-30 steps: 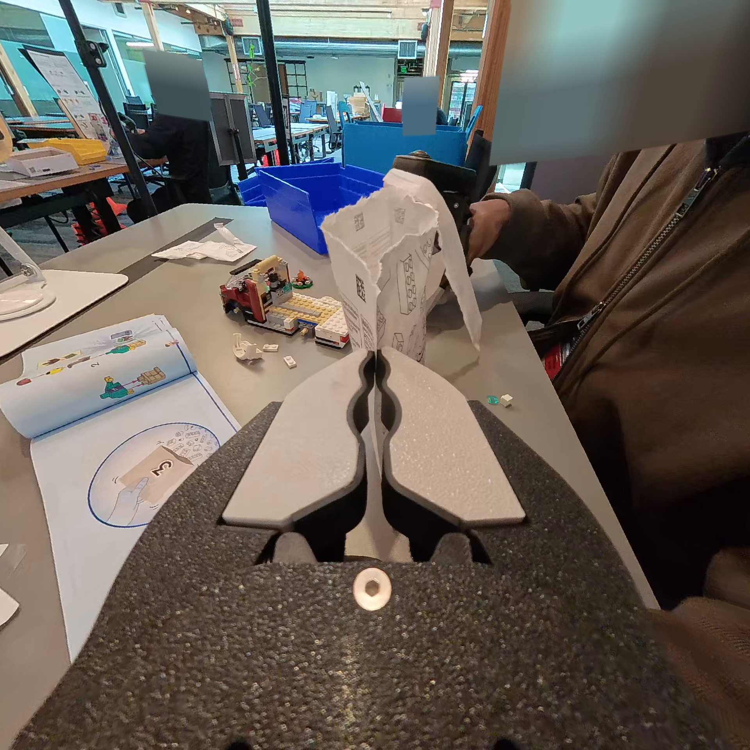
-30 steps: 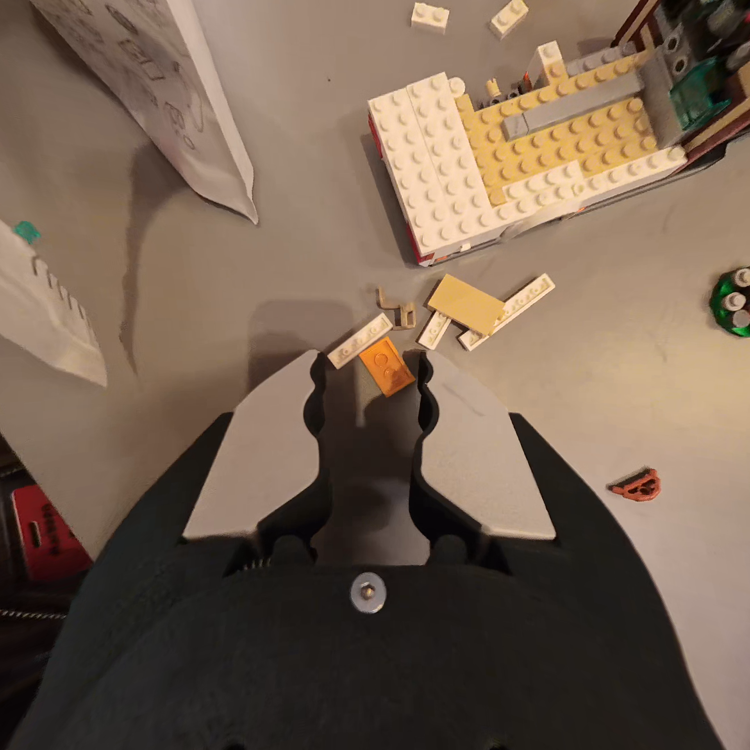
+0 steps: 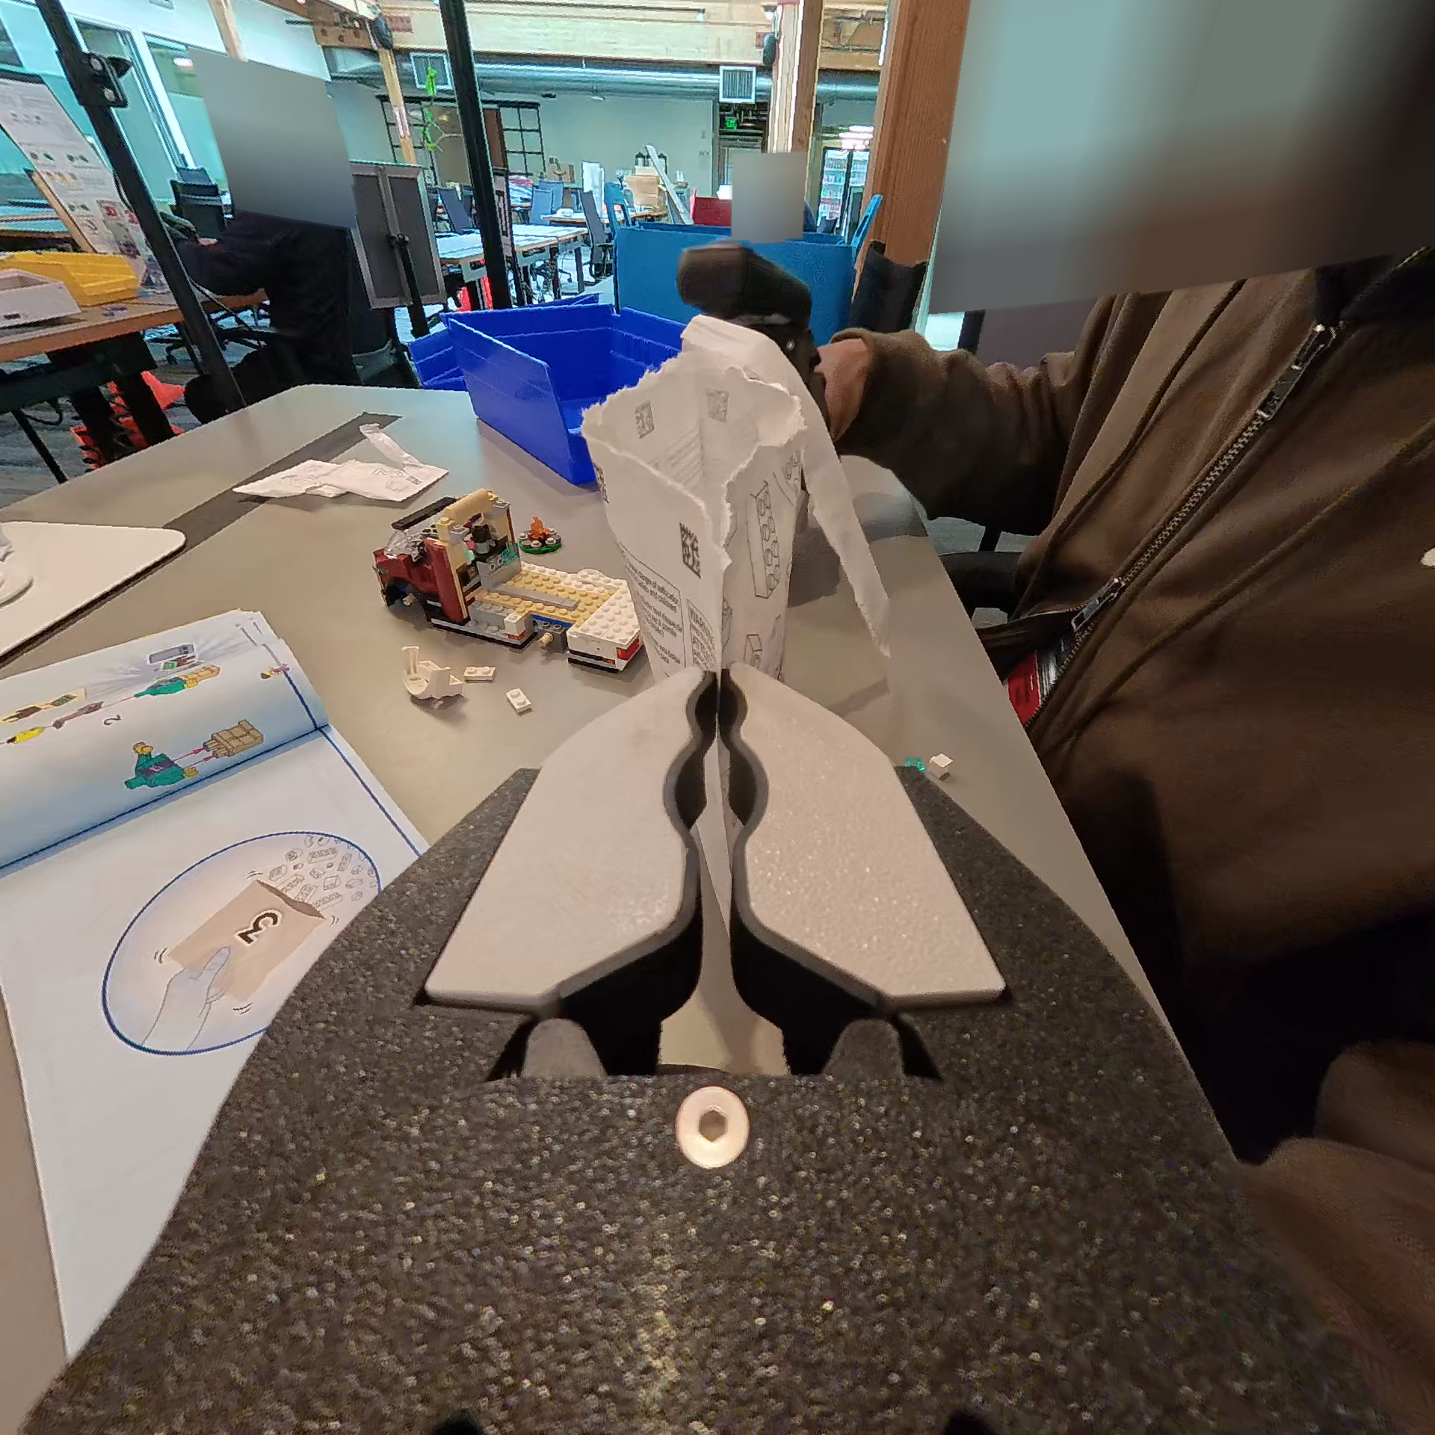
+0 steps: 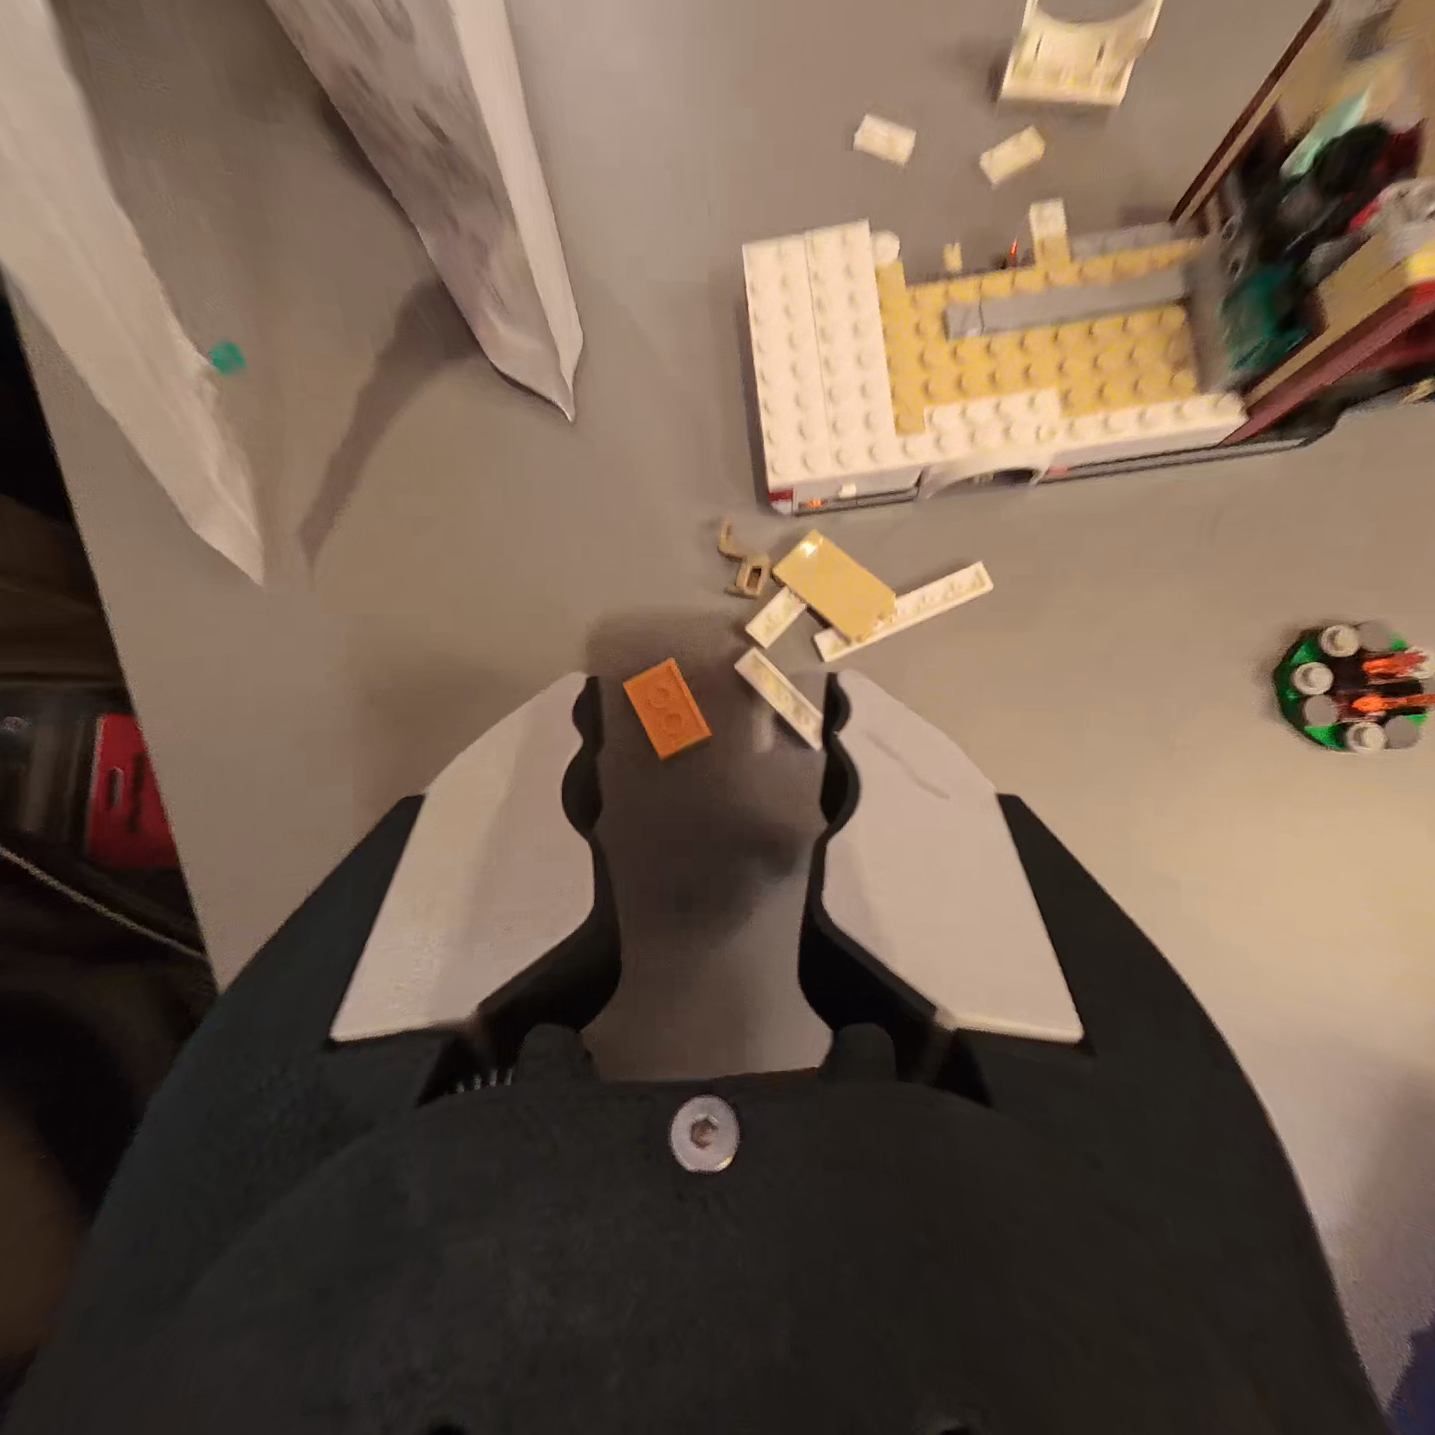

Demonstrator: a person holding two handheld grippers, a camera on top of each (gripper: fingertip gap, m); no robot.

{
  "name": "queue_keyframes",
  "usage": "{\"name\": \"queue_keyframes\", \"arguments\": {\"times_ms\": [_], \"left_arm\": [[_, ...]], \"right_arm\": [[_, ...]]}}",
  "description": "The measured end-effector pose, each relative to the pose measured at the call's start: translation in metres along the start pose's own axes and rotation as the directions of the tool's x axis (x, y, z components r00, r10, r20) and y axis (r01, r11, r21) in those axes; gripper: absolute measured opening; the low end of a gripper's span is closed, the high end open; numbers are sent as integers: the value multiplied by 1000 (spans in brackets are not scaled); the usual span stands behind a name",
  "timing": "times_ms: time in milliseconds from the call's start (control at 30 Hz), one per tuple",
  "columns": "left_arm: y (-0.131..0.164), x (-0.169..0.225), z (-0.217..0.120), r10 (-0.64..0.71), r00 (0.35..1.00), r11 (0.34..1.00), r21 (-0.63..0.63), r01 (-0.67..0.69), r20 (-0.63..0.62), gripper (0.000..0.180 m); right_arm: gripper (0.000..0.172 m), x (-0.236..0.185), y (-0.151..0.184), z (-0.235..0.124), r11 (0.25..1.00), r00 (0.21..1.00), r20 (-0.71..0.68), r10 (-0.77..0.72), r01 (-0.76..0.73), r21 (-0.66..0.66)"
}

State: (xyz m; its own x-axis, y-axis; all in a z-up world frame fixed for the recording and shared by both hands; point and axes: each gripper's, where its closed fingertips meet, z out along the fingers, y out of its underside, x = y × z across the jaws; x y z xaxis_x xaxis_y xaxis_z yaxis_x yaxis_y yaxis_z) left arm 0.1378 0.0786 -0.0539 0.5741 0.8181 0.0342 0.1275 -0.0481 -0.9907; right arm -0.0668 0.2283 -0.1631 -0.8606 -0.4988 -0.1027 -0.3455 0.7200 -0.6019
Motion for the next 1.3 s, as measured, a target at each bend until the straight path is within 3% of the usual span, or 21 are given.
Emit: {"name": "queue_keyframes", "arguments": {"times_ms": [167, 367, 633, 733, 967, 1167, 1300], "left_arm": [[0, 0, 0, -5, 1000, 1000, 3, 5, 1, 0], [0, -2, 0, -8, 1000, 1000, 5, 8, 7, 0], [0, -3, 0, -14, 1000, 1000, 10, 14, 8, 0], [0, -2, 0, -14, 1000, 1000, 10, 14, 6, 0], [0, -1, 0, -10, 1000, 1000, 4, 10, 5, 0], [0, -1, 1, -13, 1000, 1000, 5, 13, 7, 0], [0, -1, 1, -17, 1000, 1000, 6, 17, -1, 0]], "right_arm": [[67, 0, 13, 12, 996, 999, -2, -53, 53, -68], [27, -5, 14, 13, 993, 996, -46, -74, 69, -98], [22, -15, 8, 12, 995, 996, -43, -81, 78, -64], [5, -16, -3, 1, 996, 995, -49, -87, 87, -12], [10, -11, -2, -2, 997, 996, -51, -72, 71, -34], [27, -22, 9, 14, 995, 997, -54, 59, -63, -74], [16, -19, 8, 17, 993, 988, -143, 59, -73, -94]]}}
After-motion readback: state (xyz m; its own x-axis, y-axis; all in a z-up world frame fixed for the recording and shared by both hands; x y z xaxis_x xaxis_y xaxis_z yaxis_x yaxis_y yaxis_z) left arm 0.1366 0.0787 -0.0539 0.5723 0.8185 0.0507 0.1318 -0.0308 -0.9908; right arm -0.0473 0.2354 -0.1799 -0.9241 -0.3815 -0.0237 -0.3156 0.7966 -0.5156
